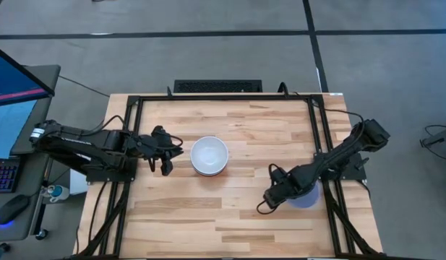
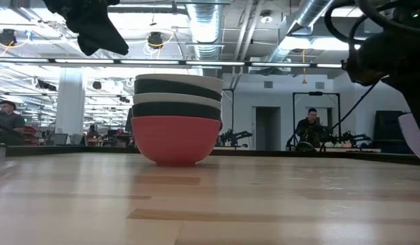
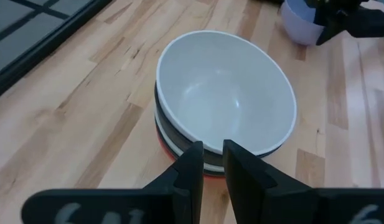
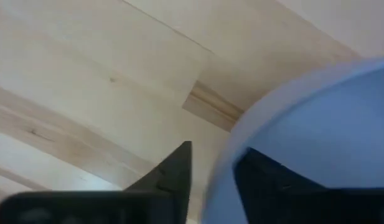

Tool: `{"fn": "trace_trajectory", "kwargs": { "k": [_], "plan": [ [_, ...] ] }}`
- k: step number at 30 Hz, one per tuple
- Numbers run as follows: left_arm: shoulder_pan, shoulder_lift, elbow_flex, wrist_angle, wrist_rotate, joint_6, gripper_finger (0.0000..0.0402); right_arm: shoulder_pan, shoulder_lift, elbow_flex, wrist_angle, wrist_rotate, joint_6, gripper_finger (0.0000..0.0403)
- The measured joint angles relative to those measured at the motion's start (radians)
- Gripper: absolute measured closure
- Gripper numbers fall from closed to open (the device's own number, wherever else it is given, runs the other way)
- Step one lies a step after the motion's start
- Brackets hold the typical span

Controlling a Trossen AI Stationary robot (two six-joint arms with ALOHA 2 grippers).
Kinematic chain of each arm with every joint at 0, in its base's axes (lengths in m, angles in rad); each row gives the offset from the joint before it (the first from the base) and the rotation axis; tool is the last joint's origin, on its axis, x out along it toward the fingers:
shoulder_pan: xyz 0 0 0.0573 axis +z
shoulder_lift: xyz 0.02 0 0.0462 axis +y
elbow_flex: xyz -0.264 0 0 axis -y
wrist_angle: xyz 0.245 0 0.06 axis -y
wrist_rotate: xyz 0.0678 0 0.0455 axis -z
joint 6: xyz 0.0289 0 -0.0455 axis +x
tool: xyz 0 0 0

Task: Nest bowls inside each other
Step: Stack the light blue bowl on the white bowl

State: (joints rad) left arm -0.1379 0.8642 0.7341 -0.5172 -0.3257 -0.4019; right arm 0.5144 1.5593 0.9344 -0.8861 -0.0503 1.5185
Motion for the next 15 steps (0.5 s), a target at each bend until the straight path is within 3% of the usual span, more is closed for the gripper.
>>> {"fn": "trace_trajectory", "kwargs": {
  "k": [8,15],
  "plan": [
    [0.0,0.0,0.0,0.024,-0.002,0.017,0.0349,0.0,-0.005,0.021,-0.032,0.022,0.006,0.0385],
    [0.0,0.0,0.0,0.068,-0.045,0.024,0.0349,-0.07,0.001,0.189,-0.198,0.095,-0.129,0.0386]
  ]
}}
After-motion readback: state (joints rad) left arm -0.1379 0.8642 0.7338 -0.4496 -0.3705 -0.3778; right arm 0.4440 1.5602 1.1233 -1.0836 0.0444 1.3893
